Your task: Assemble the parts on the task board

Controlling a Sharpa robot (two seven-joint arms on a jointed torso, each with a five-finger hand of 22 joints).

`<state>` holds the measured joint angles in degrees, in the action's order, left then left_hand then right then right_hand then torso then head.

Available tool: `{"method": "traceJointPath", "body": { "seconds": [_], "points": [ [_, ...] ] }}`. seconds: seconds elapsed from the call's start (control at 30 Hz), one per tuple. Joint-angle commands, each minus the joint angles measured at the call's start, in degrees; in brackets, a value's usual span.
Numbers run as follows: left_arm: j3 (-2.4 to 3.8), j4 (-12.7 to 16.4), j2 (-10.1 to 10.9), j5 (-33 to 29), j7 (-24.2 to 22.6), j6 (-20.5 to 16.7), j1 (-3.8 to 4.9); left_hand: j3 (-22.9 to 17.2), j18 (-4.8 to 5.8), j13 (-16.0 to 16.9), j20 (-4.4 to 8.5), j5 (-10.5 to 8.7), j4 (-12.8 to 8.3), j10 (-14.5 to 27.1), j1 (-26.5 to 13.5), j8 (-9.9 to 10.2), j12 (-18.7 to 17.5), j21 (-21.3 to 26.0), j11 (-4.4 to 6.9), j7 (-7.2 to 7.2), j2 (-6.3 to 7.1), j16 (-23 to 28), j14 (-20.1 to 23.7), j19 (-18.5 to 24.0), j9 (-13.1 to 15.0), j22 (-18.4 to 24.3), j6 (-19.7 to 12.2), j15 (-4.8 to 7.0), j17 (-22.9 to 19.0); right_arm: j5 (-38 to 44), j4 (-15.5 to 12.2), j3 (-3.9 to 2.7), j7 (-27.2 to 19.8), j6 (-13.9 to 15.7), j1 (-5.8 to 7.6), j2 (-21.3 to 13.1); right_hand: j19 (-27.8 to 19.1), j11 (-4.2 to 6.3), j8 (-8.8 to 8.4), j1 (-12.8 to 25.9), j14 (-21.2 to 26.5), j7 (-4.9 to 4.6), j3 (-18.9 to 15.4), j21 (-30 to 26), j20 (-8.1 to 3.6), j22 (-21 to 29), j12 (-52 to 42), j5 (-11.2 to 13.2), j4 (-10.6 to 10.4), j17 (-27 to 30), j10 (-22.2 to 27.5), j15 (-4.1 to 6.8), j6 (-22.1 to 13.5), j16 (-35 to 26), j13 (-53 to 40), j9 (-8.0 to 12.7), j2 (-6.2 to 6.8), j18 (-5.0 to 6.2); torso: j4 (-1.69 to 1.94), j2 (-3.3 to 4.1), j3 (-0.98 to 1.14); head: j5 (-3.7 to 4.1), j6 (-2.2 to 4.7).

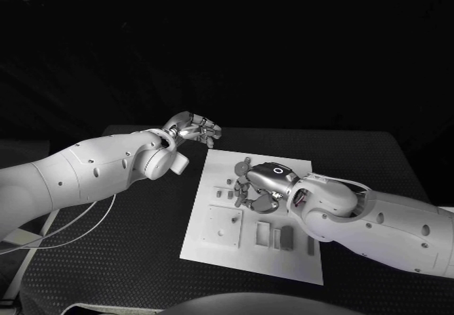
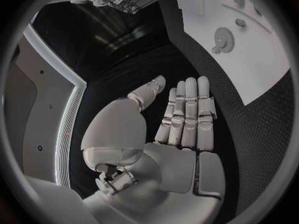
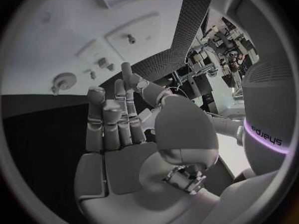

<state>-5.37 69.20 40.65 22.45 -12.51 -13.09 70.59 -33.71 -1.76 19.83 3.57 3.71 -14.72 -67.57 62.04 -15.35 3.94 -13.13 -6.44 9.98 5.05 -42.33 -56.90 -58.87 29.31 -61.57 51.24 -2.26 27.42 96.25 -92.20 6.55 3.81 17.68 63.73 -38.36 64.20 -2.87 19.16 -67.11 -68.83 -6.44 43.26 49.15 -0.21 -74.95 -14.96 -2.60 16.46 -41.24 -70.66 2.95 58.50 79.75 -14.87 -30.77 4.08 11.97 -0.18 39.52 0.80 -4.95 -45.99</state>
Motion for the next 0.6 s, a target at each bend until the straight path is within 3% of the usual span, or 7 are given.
{"method": "traceJointPath", "body": {
  "seconds": [0.03, 0.27, 0.6],
  "points": [
    [0.05, 0.0, -0.2, -0.3, -0.7, 0.5, 0.07, 0.2, -1.09, -0.1, -0.26, 0.23, 0.1, 0.4, -0.1, -0.3, 0.2, 0.2, -0.15, -0.06, -0.29, 0.3, -0.3, -0.3, -0.1, -0.1, -0.4, -0.11, 0.1, -0.1, 0.6, 0.28, -1.5, 0.2, -0.66, 1.6, 0.4, -0.05, 0.39, 0.2, -0.1, -0.01, 0.5, 0.3, -0.11, -0.7, -0.1, -0.2, 0.0, 0.0, -0.3, 0.46, 0.3, -0.2, -0.7, -0.6, -0.33, 3.03, 0.14, 0.00, -0.05, -0.19, -0.04],
    [0.05, 0.0, -0.4, -0.3, -0.7, 0.7, 0.07, 0.2, -1.09, -0.1, -0.26, 0.23, 0.1, 0.4, 0.0, -0.3, 0.2, 0.3, -0.15, -0.06, -0.29, 0.3, -0.3, -0.3, -0.1, -0.1, -0.4, -0.10, 0.1, 1.6, 2.0, 1.02, -1.7, -1.0, -2.51, 5.0, 0.4, -0.06, 0.36, 0.2, -0.2, -0.03, 0.5, 0.3, -0.15, -0.7, -0.1, -0.2, 0.0, 0.0, -0.3, 0.46, 0.2, -0.2, -0.7, -0.6, -0.42, 3.03, 0.15, 0.01, -0.14, -0.63, -0.14],
    [0.05, 0.0, -0.6, -0.3, -0.6, 0.7, 0.07, 0.3, -1.09, -0.1, -0.26, 0.22, 0.1, 0.4, 0.0, -0.3, 0.2, 0.3, -0.15, -0.06, -0.30, 0.4, -0.3, -0.3, -0.1, -0.1, -0.4, -0.11, 0.2, 4.1, 5.0, 1.77, -1.7, -2.5, -5.17, 8.5, 0.4, -0.07, 0.34, 0.3, -0.2, -0.04, 0.5, 0.3, -0.18, -0.7, -0.1, -0.2, 0.1, 0.0, -0.2, 0.45, 0.1, -0.2, -0.7, -0.6, -0.47, 3.03, 0.23, 0.01, 0.00, -1.16, -0.44]
  ]
}}
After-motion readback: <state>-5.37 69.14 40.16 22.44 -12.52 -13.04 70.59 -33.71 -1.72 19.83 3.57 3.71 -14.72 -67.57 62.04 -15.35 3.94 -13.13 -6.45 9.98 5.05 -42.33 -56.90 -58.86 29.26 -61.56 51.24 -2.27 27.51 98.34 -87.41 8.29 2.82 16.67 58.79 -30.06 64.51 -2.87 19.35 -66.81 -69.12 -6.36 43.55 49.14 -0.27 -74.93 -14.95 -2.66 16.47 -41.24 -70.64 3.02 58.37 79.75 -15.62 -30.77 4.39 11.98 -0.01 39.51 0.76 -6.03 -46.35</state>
